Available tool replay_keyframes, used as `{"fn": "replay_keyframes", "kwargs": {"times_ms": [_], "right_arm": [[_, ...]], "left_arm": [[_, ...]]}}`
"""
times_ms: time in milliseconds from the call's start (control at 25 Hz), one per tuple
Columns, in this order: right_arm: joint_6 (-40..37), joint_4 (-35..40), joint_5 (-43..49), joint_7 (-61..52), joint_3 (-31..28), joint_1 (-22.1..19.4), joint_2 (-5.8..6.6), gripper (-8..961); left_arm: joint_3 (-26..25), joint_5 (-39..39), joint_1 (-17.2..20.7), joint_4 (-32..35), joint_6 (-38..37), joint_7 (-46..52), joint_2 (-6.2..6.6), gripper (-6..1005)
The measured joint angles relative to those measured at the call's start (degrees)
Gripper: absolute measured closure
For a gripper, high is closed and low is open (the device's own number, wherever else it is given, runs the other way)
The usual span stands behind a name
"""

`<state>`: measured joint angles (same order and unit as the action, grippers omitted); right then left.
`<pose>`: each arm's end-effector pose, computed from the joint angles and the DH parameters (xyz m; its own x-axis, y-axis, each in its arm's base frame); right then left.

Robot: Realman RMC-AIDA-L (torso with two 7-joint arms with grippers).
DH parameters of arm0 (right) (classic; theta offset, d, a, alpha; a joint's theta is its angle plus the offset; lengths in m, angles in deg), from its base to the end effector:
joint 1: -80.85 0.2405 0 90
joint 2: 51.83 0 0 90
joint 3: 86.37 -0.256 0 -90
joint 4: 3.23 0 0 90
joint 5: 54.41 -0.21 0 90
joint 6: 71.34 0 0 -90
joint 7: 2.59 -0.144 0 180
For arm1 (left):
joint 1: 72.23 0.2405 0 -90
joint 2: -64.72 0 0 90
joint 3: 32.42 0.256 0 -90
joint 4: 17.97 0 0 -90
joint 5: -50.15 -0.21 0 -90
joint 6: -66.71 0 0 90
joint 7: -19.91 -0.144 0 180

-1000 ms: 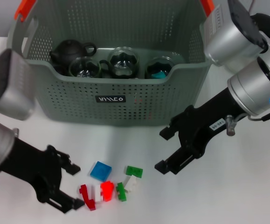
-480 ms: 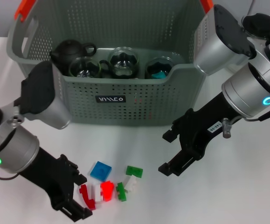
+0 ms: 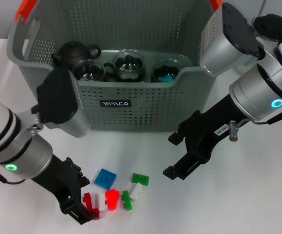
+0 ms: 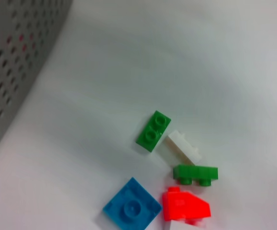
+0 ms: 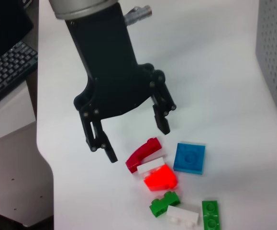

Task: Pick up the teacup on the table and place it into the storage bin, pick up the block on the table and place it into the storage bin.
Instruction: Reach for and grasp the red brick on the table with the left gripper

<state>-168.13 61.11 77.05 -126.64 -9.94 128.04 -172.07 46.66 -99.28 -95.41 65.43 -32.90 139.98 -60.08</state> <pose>0.1112 0.3472 -0.0365 0.9413 -0.2647 0.2094 -0.2791 -0.9594 0.0419 -0.2095 0.2869 -0.0188 0.8507 0.3674 -0.3759 0.3386 -0.9300 -0.1427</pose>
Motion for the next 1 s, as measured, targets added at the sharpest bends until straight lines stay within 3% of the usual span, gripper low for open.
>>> {"fn": "replay_keyframes", "kwargs": {"times_ms": [600, 1000], "right_arm": [[1.2, -0.1, 0.0, 0.1, 0.0, 0.3, 0.19, 10], [2.6, -0.3, 0.2, 1.6, 0.0, 0.4, 0.27, 10]], "left_arm": [[1.7, -0.7, -1.9, 0.7, -2.7, 4.1, 0.17, 166], [3.8, -3.4, -1.2, 0.2, 1.4, 4.6, 0.0, 165]]}}
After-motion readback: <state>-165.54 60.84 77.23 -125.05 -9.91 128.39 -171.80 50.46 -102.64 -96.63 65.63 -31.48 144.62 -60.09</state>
